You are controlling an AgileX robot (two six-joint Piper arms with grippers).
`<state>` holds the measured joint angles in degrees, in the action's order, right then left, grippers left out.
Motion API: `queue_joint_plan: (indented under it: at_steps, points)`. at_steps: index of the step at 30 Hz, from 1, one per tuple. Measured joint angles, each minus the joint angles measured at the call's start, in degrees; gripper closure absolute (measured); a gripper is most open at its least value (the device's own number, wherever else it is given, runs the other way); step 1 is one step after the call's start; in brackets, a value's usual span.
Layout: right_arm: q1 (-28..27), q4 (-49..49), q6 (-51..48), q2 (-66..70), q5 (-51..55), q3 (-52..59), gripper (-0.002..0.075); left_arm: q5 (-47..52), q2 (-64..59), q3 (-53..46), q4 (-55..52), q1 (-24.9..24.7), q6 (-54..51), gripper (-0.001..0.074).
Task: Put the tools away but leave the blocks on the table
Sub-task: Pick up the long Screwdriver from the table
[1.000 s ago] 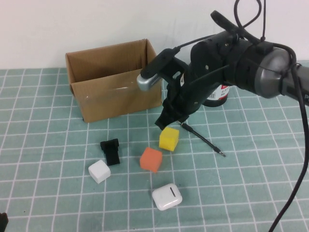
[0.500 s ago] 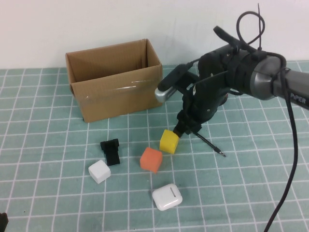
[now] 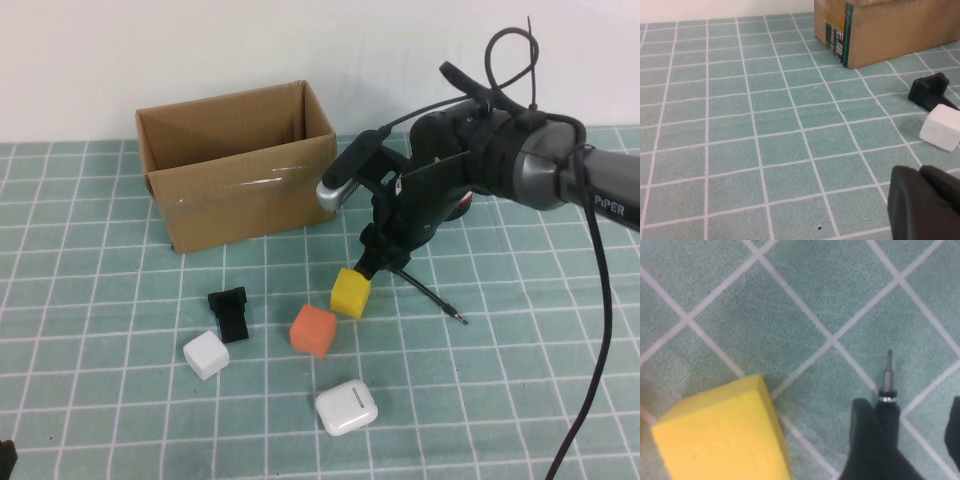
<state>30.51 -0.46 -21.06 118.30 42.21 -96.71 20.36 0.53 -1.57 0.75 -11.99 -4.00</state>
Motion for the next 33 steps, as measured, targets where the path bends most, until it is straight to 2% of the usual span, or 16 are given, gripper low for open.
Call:
queue_joint_plan:
  at_steps: [15,25,29,33]
  points:
    - [-0.7,1.9,0.5,1.3,0.2,0.0,0.0462,0.0,0.0,0.0,0.0,0.0,0.0,0.0739]
    - [-0.7,2.1,0.5,1.6,3.5,0.0,0.0615,0.0,0.0,0.0,0.0,0.0,0.0,0.0739]
    - [-0.7,2.1,0.9,1.7,4.4,0.0,0.0734,0.0,0.0,0.0,0.0,0.0,0.0,0.0739]
    - [-0.7,2.1,2.7,0.8,4.2,0.0,0.0734,0.0,0.0,0.0,0.0,0.0,0.0,0.0739]
